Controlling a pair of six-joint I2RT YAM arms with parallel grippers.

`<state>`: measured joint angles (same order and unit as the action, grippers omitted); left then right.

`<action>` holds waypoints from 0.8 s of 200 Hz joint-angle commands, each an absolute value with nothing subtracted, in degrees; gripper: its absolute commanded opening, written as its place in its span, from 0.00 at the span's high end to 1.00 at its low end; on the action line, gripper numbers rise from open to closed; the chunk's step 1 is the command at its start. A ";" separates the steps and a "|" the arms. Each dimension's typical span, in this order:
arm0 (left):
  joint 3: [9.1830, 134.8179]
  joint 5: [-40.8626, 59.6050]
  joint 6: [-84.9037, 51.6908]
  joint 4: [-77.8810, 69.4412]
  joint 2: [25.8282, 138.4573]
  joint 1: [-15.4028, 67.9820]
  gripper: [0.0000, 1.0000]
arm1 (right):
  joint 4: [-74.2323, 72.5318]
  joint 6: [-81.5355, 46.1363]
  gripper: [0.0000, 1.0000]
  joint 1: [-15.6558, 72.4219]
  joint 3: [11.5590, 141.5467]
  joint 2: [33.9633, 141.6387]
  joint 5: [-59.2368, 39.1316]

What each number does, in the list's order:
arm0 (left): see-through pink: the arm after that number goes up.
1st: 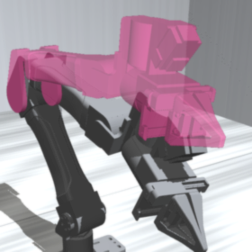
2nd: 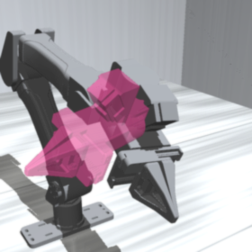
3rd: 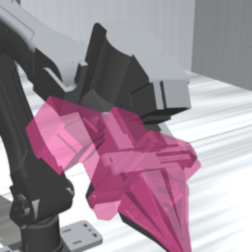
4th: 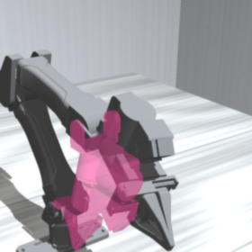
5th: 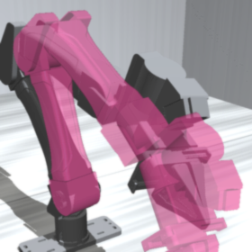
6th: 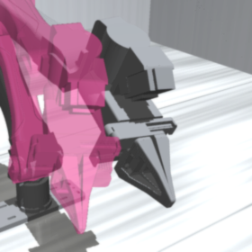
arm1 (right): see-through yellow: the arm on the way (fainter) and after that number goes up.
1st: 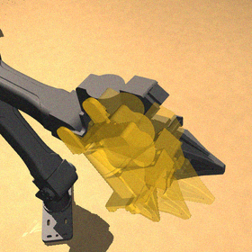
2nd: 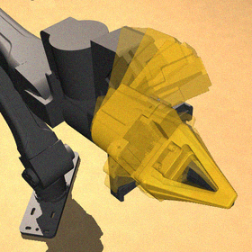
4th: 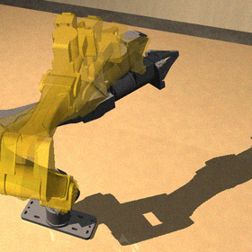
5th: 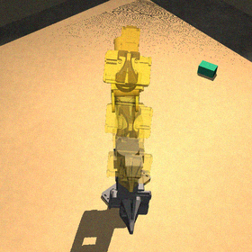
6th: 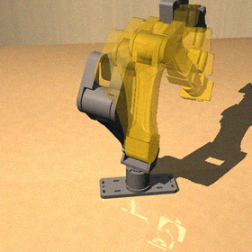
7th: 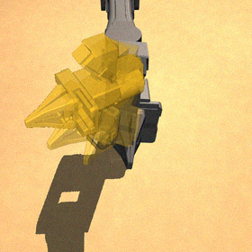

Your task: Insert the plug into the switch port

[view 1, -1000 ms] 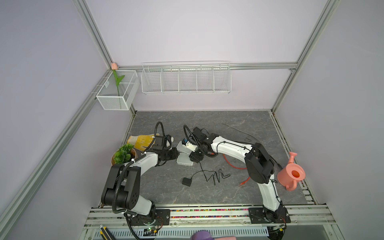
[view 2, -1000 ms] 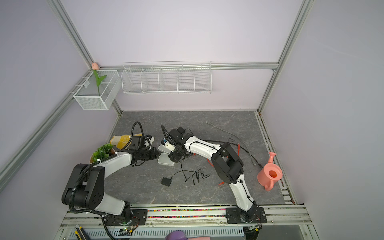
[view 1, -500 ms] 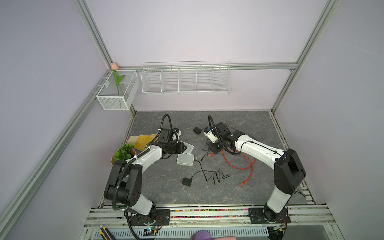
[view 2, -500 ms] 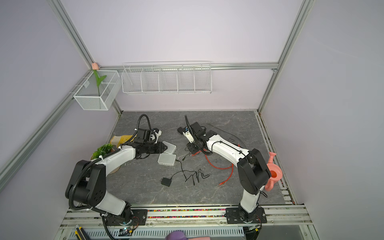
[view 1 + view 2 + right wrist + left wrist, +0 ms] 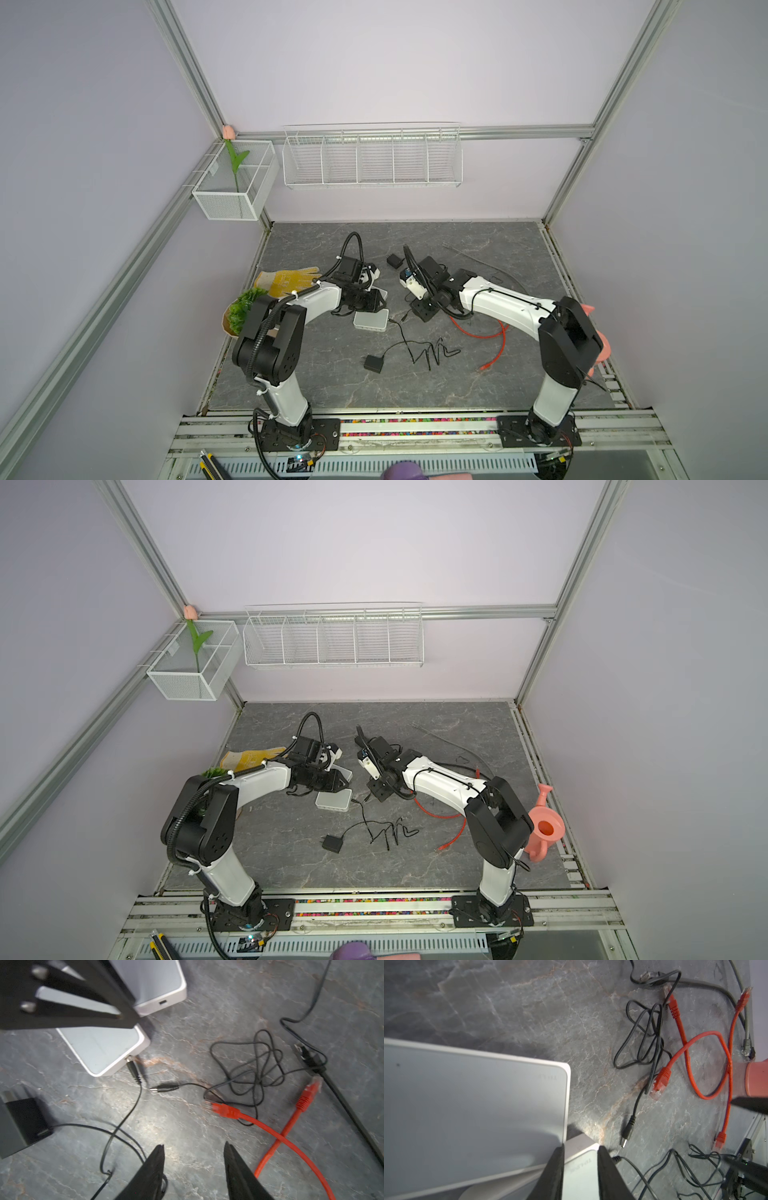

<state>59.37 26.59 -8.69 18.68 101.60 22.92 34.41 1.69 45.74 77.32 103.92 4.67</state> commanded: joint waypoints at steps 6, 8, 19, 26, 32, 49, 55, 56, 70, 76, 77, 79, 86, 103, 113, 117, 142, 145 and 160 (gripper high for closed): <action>63.58 25.32 -6.97 20.46 105.02 23.02 0.70 | 34.27 1.85 0.49 46.99 78.07 105.23 5.19; 63.91 25.25 -6.91 20.56 105.25 23.03 0.70 | 34.25 1.85 0.49 47.06 78.08 105.21 5.23; 65.60 24.95 -6.77 20.82 106.91 23.02 0.70 | 33.96 1.68 0.49 47.36 77.76 104.82 5.34; 67.04 24.65 -6.49 21.50 108.13 23.01 0.70 | 33.82 1.58 0.49 47.59 77.56 104.55 5.36; 68.22 24.53 -6.22 21.97 109.23 22.96 0.70 | 33.66 1.50 0.49 47.71 77.46 104.29 5.36; 71.43 24.71 -6.23 22.65 112.25 22.70 0.70 | 33.49 1.49 0.49 48.12 77.06 103.56 5.20; 72.44 24.84 -6.09 23.18 113.12 22.62 0.70 | 33.33 1.44 0.48 48.39 76.88 103.37 5.16; 72.56 24.86 -6.12 23.19 113.25 22.62 0.70 | 33.27 1.46 0.48 48.46 76.79 103.25 5.11; 74.26 24.93 -6.27 23.21 114.47 22.37 0.70 | 32.89 1.31 0.48 49.38 76.65 102.93 4.84; 74.63 24.80 -6.32 23.23 114.69 22.18 0.70 | 32.60 1.15 0.47 49.92 76.71 102.92 4.92; 74.71 24.84 -6.37 23.26 114.70 22.03 0.70 | 32.60 1.10 0.47 50.01 76.68 102.96 4.96; 74.80 24.82 -6.45 23.24 114.74 21.94 0.70 | 32.54 1.07 0.47 50.19 76.69 102.93 5.00; 74.79 24.82 -6.83 22.99 114.41 21.37 0.70 | 31.90 0.81 0.47 50.88 76.65 103.00 5.28; 71.92 25.47 -10.21 19.17 110.74 18.68 0.72 | 29.35 -0.63 0.43 52.34 76.34 103.72 6.97; 68.13 26.01 -13.52 14.80 106.85 16.55 0.73 | 27.95 -1.59 0.41 52.98 76.60 104.74 8.12; 66.36 26.07 -14.80 13.15 104.94 15.67 0.73 | 27.60 -1.86 0.40 53.20 76.89 105.15 8.49; 55.27 25.80 -21.75 4.54 92.27 10.94 0.73 | 28.20 -1.87 0.39 54.81 80.51 109.55 9.49; 54.45 25.72 -22.18 4.14 91.02 10.60 0.72 | 28.41 -1.74 0.39 55.06 81.13 110.15 9.65; 50.68 24.48 -23.20 3.86 85.67 9.85 0.72 | 29.49 -0.94 0.38 56.49 83.55 113.02 10.24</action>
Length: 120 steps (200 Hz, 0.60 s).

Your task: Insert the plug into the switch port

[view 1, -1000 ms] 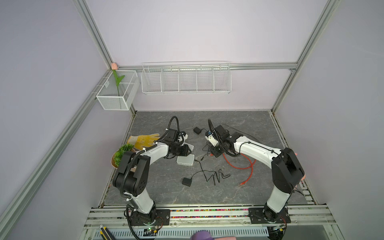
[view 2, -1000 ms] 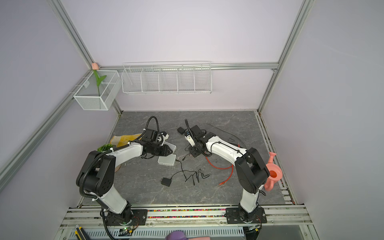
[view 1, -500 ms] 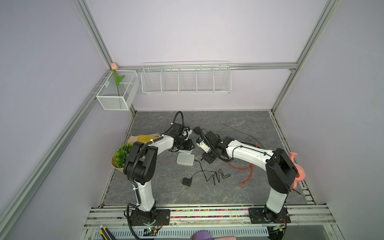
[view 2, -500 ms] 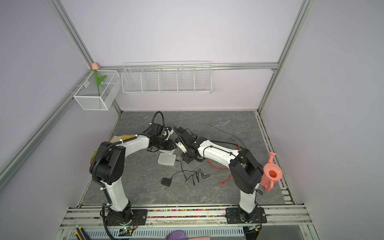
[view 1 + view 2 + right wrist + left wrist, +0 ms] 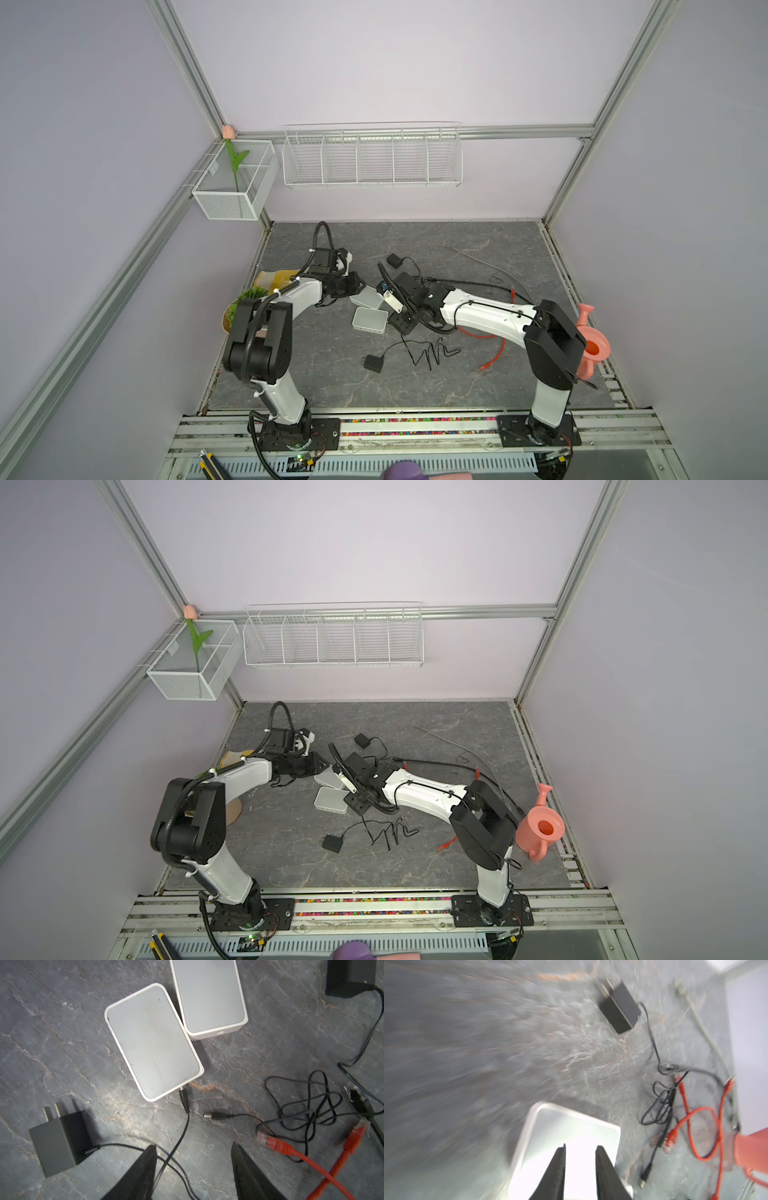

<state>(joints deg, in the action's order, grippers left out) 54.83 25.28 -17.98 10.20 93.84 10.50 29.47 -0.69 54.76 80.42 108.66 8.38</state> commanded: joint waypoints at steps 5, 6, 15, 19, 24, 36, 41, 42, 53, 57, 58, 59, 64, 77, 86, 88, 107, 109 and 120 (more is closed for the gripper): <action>49.79 24.26 -23.20 4.00 84.56 9.84 0.72 | 29.97 -0.67 0.38 56.87 84.22 113.82 10.20; 49.55 24.08 -23.20 4.02 84.38 9.84 0.72 | 30.01 -0.65 0.38 56.91 84.47 114.04 10.20; 48.12 23.68 -23.30 4.38 83.07 9.84 0.72 | 30.60 -0.21 0.38 57.78 85.60 115.42 10.28; 47.49 23.51 -23.30 4.54 82.65 9.84 0.72 | 30.85 -0.03 0.38 58.14 86.03 115.96 10.34; 46.76 23.40 -23.21 4.57 82.41 9.84 0.72 | 31.09 0.08 0.37 58.55 86.53 116.49 10.60; 45.08 22.67 -23.23 4.24 81.99 9.68 0.72 | 31.77 0.43 0.37 59.07 87.79 117.93 11.40; 44.36 22.50 -23.24 3.88 81.89 9.59 0.72 | 32.14 0.68 0.37 59.22 88.39 118.46 11.68; 44.20 22.54 -23.26 3.79 81.86 9.54 0.72 | 32.20 0.73 0.37 59.23 88.49 118.51 11.73; 43.00 22.33 -23.62 2.89 81.67 9.32 0.72 | 33.20 1.04 0.37 59.39 89.89 119.61 12.91; 42.67 22.25 -23.71 2.59 81.53 9.23 0.72 | 33.40 1.26 0.37 59.39 90.34 120.01 13.36; 42.60 22.24 -23.76 2.53 81.50 9.23 0.72 | 33.49 1.29 0.37 59.40 90.39 120.08 13.45; 42.48 22.24 -23.75 2.49 81.49 9.23 0.72 | 33.49 1.35 0.37 59.45 90.41 120.16 13.54; 42.14 22.27 -23.73 2.31 81.30 9.16 0.72 | 33.83 1.55 0.37 59.48 91.05 120.59 13.89; 41.92 22.26 -23.56 2.44 81.13 9.05 0.72 | 34.23 2.33 0.37 59.48 92.28 121.72 15.44; 41.76 22.21 -23.38 2.61 80.81 9.05 0.72 | 35.02 3.21 0.37 59.33 93.61 122.94 16.66; 41.71 22.23 -23.31 2.63 80.80 8.99 0.72 | 35.32 3.24 0.37 59.33 94.00 123.24 16.93; 41.29 22.13 -23.20 2.72 80.25 8.79 0.72 | 37.35 4.46 0.38 58.89 96.91 125.87 18.97; 41.19 22.12 -23.23 2.68 80.20 8.79 0.72 | 37.35 4.56 0.38 58.82 97.04 126.01 19.09; 40.81 21.94 -23.30 2.54 79.76 8.70 0.72 | 37.61 5.08 0.38 58.15 97.61 126.70 19.34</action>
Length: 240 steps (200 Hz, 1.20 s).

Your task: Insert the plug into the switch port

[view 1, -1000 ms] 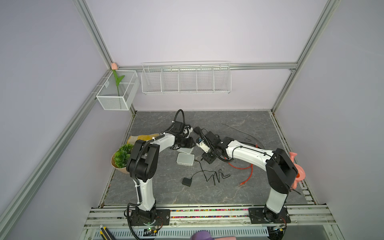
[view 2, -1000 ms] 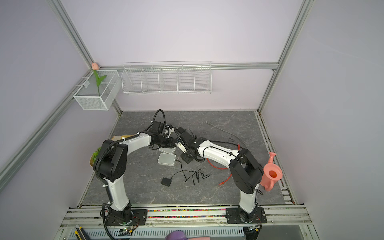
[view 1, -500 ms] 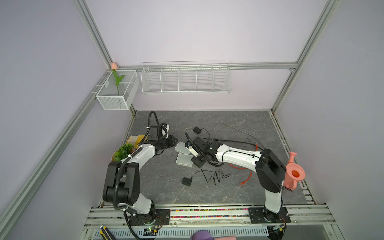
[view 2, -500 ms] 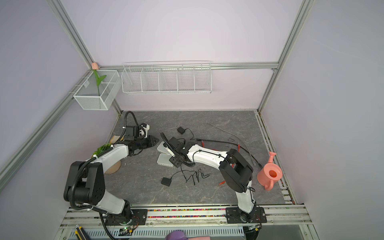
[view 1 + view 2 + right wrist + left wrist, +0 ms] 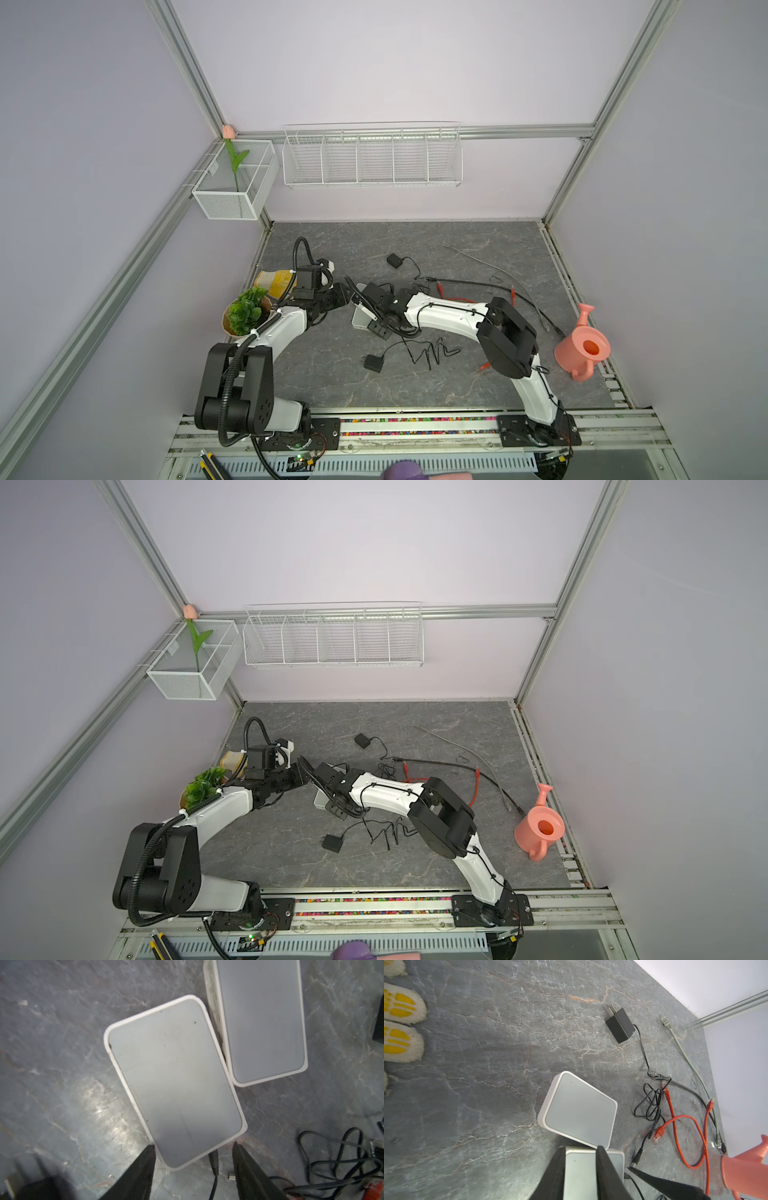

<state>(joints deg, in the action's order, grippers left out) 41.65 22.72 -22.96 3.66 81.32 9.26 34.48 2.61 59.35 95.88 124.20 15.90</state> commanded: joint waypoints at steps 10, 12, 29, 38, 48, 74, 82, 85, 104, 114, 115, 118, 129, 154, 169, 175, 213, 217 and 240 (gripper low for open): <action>40.48 21.89 -23.26 2.52 79.40 8.53 0.72 | 37.84 5.42 0.38 57.54 98.06 127.11 19.48; 40.40 21.89 -23.30 2.54 79.37 8.53 0.72 | 37.87 5.51 0.38 57.45 98.08 127.14 19.59; 39.96 21.97 -23.38 2.46 78.83 8.52 0.72 | 37.46 6.36 0.38 56.42 98.34 127.34 20.70; 39.74 22.24 -23.49 2.18 78.69 8.48 0.72 | 37.45 6.82 0.38 55.96 98.98 127.65 21.56; 39.49 22.47 -23.56 2.02 78.66 8.48 0.72 | 37.91 7.47 0.39 55.30 100.29 128.13 22.63; 39.07 23.86 -23.52 1.53 78.81 8.52 0.72 | 39.86 9.49 0.39 54.09 105.66 130.39 23.77; 38.94 24.06 -23.38 1.59 78.92 8.49 0.72 | 40.39 10.26 0.39 53.83 107.50 131.23 23.98; 38.91 24.11 -23.31 1.56 78.97 8.52 0.72 | 40.63 10.53 0.39 53.79 108.21 131.49 24.06; 38.92 24.73 -23.19 1.58 79.58 8.51 0.72 | 42.17 12.00 0.39 53.31 113.41 133.92 23.53; 38.81 24.77 -23.05 1.58 80.00 8.55 0.72 | 43.33 12.43 0.39 53.11 116.59 135.53 23.01; 38.83 24.78 -23.08 1.58 80.03 8.54 0.72 | 43.46 12.45 0.39 53.10 116.92 135.71 22.97; 38.78 24.86 -23.13 1.51 80.14 8.53 0.72 | 43.74 12.48 0.39 53.02 117.72 136.04 22.79; 38.59 24.83 -23.18 1.17 80.48 8.52 0.72 | 44.63 12.65 0.39 52.91 119.85 137.10 22.61; 38.58 25.12 -22.97 1.23 81.03 8.53 0.72 | 44.18 11.68 0.39 52.49 117.03 134.51 22.12; 38.71 25.10 -22.43 1.36 81.54 8.53 0.71 | 41.34 10.67 0.39 52.21 110.54 129.13 21.69; 38.92 24.97 -21.96 1.64 81.98 8.53 0.71 | 40.43 10.19 0.39 52.05 108.00 126.92 21.54; 40.97 25.04 -20.04 2.81 85.45 9.39 0.70 | 39.02 6.13 0.39 52.01 95.57 115.55 19.34; 41.11 25.09 -19.98 2.77 85.89 9.47 0.70 | 38.92 5.72 0.39 52.16 94.27 114.54 18.70; 41.89 25.39 -19.73 2.55 87.56 9.93 0.69 | 38.57 3.80 0.38 53.64 87.74 110.40 18.16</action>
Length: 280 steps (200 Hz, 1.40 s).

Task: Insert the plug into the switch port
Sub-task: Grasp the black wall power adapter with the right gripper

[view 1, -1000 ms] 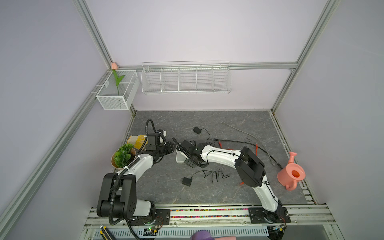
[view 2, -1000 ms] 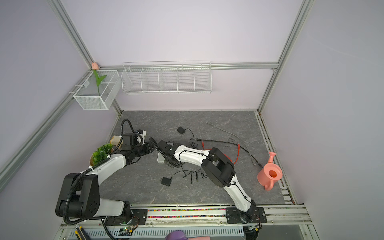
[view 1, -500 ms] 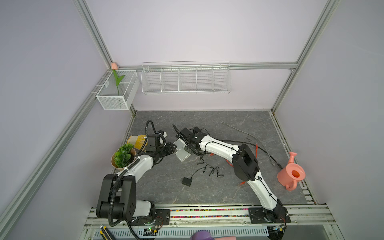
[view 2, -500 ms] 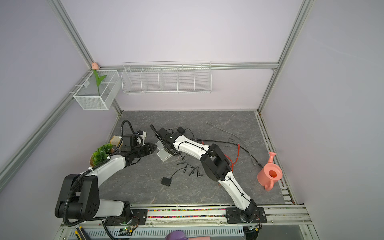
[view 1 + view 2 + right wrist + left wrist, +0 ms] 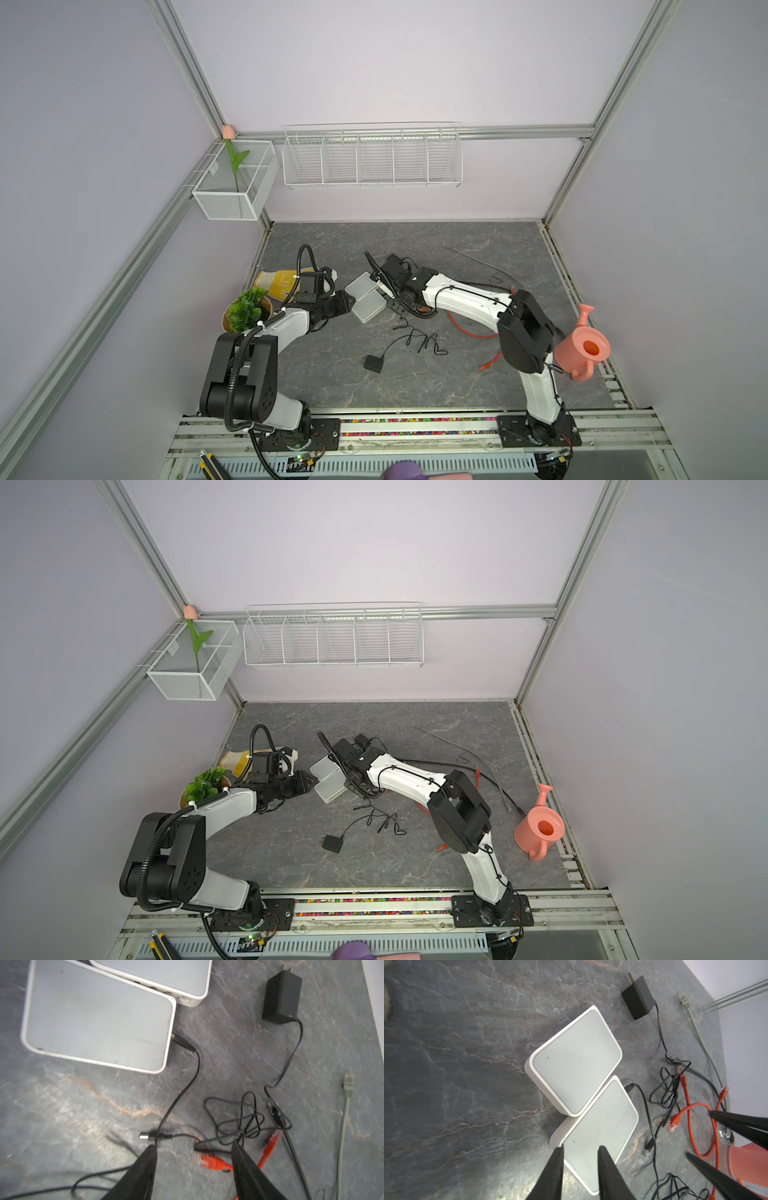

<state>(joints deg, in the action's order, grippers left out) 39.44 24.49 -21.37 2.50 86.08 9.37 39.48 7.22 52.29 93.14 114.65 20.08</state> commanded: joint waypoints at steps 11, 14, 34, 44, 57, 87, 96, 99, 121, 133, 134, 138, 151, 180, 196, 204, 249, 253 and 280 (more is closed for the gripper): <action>42.02 25.44 -19.69 2.37 88.10 10.02 0.69 | 39.16 2.73 0.37 54.12 85.44 110.04 16.95; 42.09 25.45 -19.69 2.37 88.19 10.04 0.69 | 39.27 2.51 0.37 54.26 84.84 110.07 16.69; 42.06 25.66 -19.91 2.24 88.03 10.11 0.69 | 38.57 0.94 0.37 54.49 80.08 109.72 15.28; 41.97 25.36 -19.87 2.50 87.44 10.11 0.69 | 37.98 0.41 0.37 54.50 78.03 108.85 14.18; 41.72 25.07 -20.09 2.83 86.33 10.11 0.69 | 36.59 0.11 0.37 55.44 75.79 106.94 12.51; 40.90 23.13 -21.49 3.33 82.71 9.94 0.69 | 34.59 0.63 0.36 60.33 74.89 104.39 11.21; 40.28 22.44 -22.37 3.21 81.00 9.45 0.69 | 34.38 1.48 0.36 61.88 75.52 104.75 10.77; 39.99 22.34 -22.77 3.00 80.44 9.10 0.69 | 34.37 1.68 0.36 62.31 75.82 104.96 10.75; 37.94 22.29 -25.45 2.65 74.97 6.21 0.69 | 34.15 3.01 0.34 63.86 77.68 106.67 8.29; 37.29 21.08 -26.24 3.92 71.34 5.05 0.69 | 33.22 3.83 0.33 64.56 78.21 107.29 6.07; 37.28 20.91 -26.35 4.11 71.00 4.99 0.69 | 33.13 3.89 0.33 64.63 78.31 107.35 5.85; 37.26 20.06 -26.88 4.92 69.82 4.83 0.69 | 32.93 4.06 0.33 64.83 78.58 107.60 5.13; 37.19 16.92 -27.85 7.33 65.83 4.58 0.69 | 32.69 4.46 0.32 65.27 79.77 108.72 3.12; 35.28 12.06 -29.77 8.03 57.15 4.52 0.69 | 32.08 4.83 0.22 65.53 81.25 110.50 -0.75; 35.20 10.23 -30.23 9.31 53.54 4.49 0.69 | 31.40 4.83 0.15 65.99 81.65 111.34 -1.87; 35.53 10.17 -30.31 9.94 52.49 4.49 0.69 | 31.34 4.84 0.15 66.10 81.81 112.04 -1.91; 36.91 10.37 -30.58 11.65 51.43 4.39 0.69 | 33.21 5.19 0.16 67.07 83.77 115.66 -3.89; 36.91 10.28 -30.66 11.65 51.25 4.44 0.69 | 33.19 5.19 0.17 67.14 83.68 115.98 -4.11; 36.83 8.80 -31.63 11.84 49.83 4.31 0.69 | 32.79 4.09 0.19 67.29 83.36 118.06 -2.22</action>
<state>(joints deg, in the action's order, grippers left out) 35.79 10.96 -30.15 10.72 51.68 4.75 32.23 4.29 66.89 82.63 116.11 -2.24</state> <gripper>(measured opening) 0.307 0.821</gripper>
